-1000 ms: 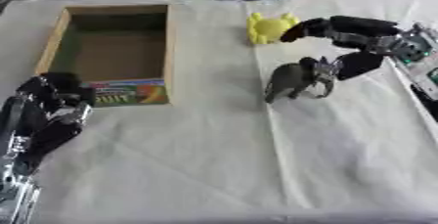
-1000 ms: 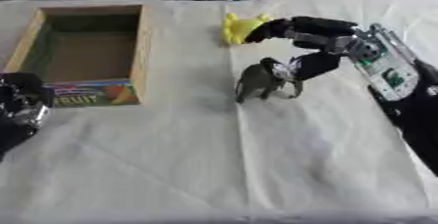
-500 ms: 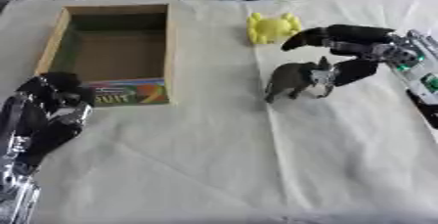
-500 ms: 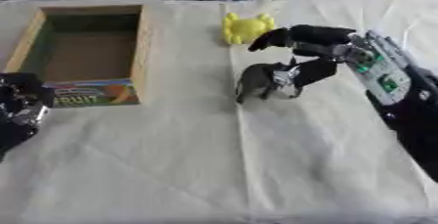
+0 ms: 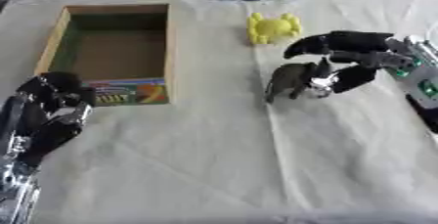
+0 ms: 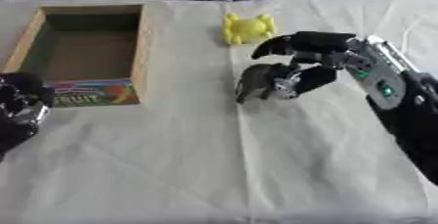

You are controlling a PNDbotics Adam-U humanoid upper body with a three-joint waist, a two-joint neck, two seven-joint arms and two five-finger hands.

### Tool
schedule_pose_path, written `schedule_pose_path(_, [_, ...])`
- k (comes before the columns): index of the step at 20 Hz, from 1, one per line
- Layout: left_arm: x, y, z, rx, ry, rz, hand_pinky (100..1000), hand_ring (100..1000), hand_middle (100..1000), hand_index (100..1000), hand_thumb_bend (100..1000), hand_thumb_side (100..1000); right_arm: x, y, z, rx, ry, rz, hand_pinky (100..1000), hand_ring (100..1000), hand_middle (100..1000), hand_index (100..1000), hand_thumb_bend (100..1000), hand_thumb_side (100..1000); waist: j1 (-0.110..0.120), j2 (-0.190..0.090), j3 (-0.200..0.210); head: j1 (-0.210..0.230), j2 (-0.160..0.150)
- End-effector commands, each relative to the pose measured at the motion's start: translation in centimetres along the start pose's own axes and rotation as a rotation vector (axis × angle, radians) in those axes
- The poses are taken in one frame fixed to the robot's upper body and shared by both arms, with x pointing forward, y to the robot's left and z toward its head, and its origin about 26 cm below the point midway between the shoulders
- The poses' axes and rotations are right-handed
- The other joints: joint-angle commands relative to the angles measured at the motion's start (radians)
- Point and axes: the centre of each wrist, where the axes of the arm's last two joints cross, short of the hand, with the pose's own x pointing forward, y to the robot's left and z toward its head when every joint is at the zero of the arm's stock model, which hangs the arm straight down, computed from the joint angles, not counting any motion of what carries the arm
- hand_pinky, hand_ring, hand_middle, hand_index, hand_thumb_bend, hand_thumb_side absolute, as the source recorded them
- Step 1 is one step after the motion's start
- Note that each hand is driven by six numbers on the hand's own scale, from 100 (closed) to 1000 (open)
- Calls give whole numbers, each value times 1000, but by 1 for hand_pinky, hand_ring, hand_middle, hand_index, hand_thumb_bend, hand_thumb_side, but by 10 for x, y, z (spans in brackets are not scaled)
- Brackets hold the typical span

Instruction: Pick up objects on the table and place them in the box.

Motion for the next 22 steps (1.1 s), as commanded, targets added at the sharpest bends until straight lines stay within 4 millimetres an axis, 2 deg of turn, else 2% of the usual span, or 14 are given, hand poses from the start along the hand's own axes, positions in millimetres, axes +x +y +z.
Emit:
schedule_pose_path(1, [5,4,-2,-6,-20,-17,533,628,569,652,328,100,-4,-5,4,244,-171,172,891,894,900,959,106,914,0,-15,1,4,5])
schedule_pose_path(14, [6,4,-3,-9,-24,-13,533,627,569,652,331,100,-8,15,-2,198,-130,151,864,854,867,944,100,853,5,-10,10,0,1])
schedule_pose_path(22, [6,3,-3,-11,-24,-11,533,627,568,652,335,100,-11,21,-7,189,-111,155,803,782,820,924,100,832,8,-9,13,-4,1])
